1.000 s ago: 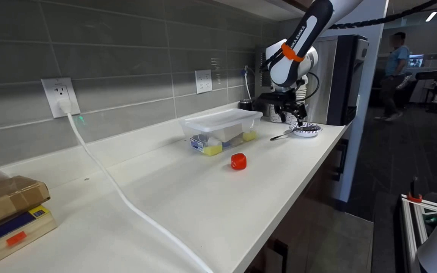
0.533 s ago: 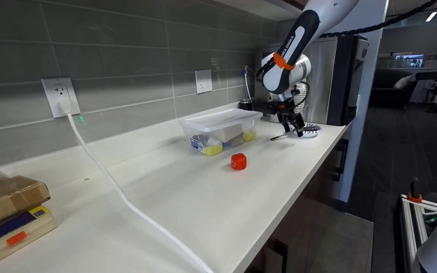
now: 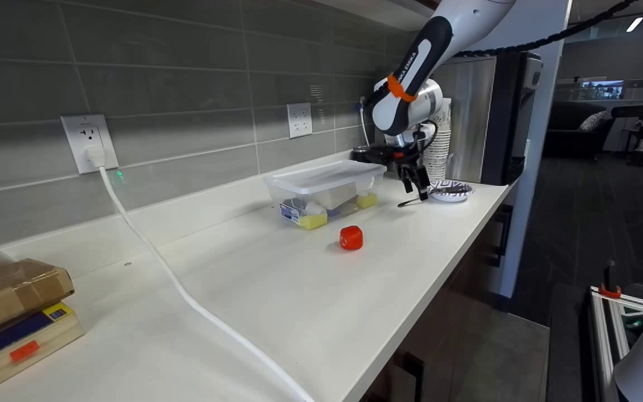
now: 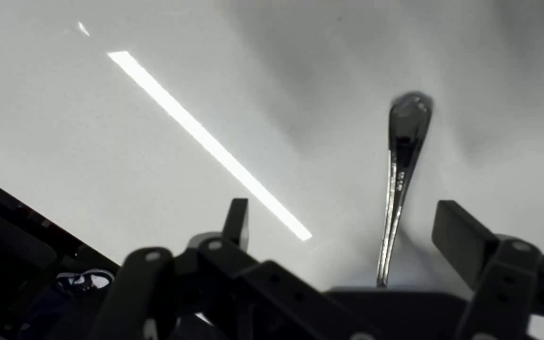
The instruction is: Use the silver spatula to stir the contents of the white plate
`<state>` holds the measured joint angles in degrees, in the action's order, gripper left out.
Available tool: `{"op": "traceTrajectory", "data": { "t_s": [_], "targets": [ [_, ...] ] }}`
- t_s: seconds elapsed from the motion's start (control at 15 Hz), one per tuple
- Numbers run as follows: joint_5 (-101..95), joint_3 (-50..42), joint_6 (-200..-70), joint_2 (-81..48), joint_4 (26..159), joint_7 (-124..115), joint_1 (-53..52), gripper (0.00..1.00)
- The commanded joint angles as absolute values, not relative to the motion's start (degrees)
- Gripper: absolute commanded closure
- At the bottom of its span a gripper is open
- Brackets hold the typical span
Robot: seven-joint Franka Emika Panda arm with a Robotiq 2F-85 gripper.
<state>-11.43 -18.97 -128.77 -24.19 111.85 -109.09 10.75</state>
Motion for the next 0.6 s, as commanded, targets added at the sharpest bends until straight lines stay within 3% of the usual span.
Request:
{"op": "traceTrajectory", "data": {
  "t_s": [0.0, 0.53],
  "targets": [
    [-10.5, -19.5, -128.5, -27.5, 108.5, -111.1, 10.5, 0.0],
    [-9.0, -19.9, -129.1, -32.3, 104.0, -110.8, 11.6, 0.0]
  ]
}}
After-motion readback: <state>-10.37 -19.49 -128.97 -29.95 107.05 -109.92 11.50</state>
